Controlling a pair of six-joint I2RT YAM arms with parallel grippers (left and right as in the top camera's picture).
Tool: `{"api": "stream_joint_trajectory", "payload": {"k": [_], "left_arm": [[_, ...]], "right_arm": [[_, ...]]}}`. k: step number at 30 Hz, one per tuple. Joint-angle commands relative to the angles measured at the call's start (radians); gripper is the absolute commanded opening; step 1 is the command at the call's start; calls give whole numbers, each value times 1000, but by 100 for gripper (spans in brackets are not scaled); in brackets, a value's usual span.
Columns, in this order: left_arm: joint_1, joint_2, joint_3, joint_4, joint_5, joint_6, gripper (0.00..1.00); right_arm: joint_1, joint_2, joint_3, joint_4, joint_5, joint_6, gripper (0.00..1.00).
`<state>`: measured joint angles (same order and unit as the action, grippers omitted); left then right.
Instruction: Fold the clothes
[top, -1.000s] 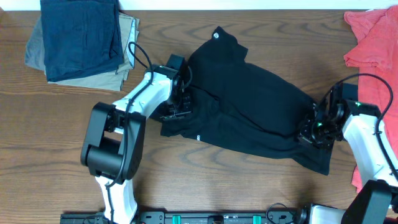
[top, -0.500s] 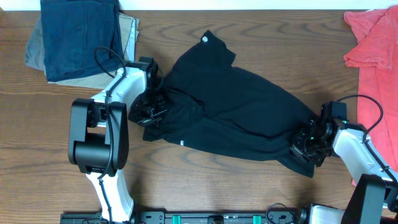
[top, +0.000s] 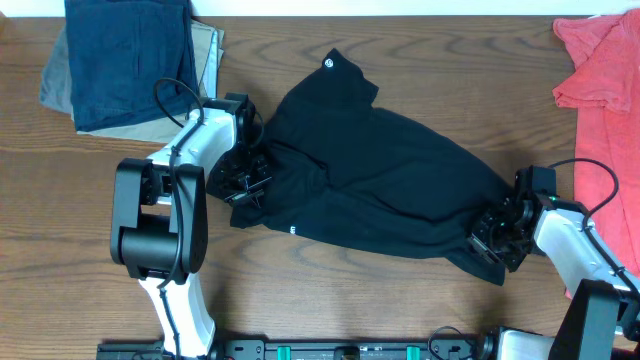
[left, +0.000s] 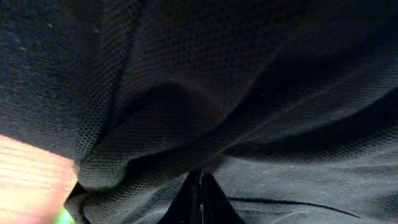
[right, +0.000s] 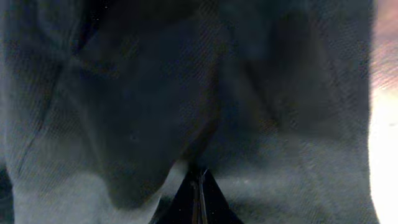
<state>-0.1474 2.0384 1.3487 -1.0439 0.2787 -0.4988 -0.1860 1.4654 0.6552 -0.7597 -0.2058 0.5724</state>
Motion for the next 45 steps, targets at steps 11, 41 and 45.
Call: {"api": "stream_joint_trajectory", "payload": {"k": [11,41,45], "left_arm": [[0,-23,-8,25,-3,29,6],[0,-23,-8,40,-3,34,6],[-1,-24,-8,47,-2,34,6]], "right_arm": [[10,94,-14,84,161,194,2],[-278,166,356,-177,319,144,1],[-272,166,426,-246,245,64,1]]}}
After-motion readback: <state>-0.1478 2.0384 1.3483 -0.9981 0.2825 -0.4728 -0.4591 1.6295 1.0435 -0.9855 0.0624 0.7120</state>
